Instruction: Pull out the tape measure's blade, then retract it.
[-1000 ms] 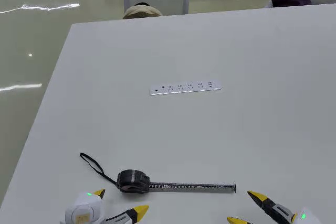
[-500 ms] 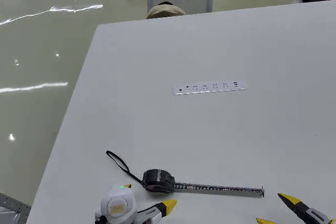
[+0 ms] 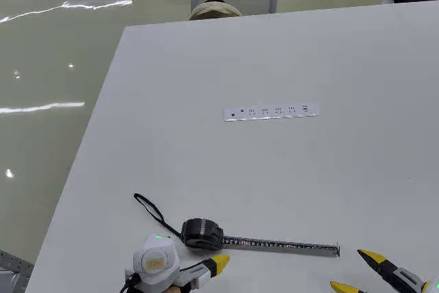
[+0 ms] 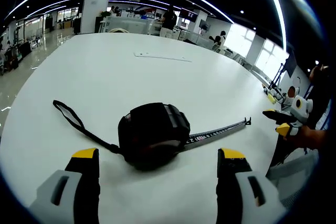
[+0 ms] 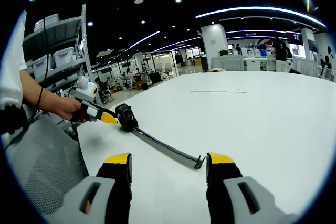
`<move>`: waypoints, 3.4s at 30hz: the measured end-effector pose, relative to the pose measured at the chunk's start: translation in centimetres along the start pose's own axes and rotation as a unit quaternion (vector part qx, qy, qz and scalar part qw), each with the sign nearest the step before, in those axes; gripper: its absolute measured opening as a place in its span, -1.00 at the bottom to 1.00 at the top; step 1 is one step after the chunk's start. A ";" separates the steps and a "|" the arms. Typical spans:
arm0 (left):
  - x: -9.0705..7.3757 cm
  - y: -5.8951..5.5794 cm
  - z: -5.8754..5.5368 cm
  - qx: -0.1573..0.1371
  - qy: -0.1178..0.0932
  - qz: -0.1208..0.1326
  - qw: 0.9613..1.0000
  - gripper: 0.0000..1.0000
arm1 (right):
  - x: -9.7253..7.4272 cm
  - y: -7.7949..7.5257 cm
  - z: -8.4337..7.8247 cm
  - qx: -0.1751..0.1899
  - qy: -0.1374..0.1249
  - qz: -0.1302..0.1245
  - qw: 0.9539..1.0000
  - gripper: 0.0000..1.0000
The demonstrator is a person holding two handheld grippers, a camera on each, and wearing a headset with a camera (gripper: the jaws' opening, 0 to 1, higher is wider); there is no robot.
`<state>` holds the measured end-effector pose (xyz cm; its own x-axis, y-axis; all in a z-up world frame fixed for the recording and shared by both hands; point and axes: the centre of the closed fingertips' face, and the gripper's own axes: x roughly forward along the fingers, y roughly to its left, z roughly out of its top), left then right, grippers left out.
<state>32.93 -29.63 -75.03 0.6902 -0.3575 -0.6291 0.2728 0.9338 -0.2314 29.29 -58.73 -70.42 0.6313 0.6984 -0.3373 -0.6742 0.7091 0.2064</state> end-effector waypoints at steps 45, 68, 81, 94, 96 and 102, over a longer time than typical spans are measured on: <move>2.7 -0.8 0.2 -0.041 0.022 0.022 0.999 0.76 | 0.6 -1.7 -1.0 -0.001 0.023 0.012 1.000 0.12; 3.4 -0.3 0.5 -0.062 0.019 0.040 0.997 0.62 | 1.4 -2.1 -0.2 0.007 0.014 0.016 1.000 0.07; 3.7 0.1 0.9 -0.073 0.014 0.059 0.995 0.57 | 1.5 -2.2 -0.1 0.009 0.015 0.018 1.000 0.06; 3.9 0.7 1.0 -0.080 0.006 0.083 0.993 0.45 | 1.5 -2.5 -0.2 0.010 0.016 0.016 1.000 0.05; 4.0 0.8 1.0 -0.081 0.005 0.087 0.993 0.45 | 1.5 -2.5 -0.2 0.011 0.016 0.016 1.000 0.04; 4.0 0.9 1.1 -0.081 0.004 0.097 0.992 0.45 | 1.5 -2.6 -0.2 0.011 0.018 0.016 1.000 0.03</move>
<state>36.64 -30.24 -76.93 0.7136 -0.1708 -0.6794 0.0230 0.9750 -0.2210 31.92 -59.55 -71.69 0.5958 0.7166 -0.3626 -0.6844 0.6893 0.2377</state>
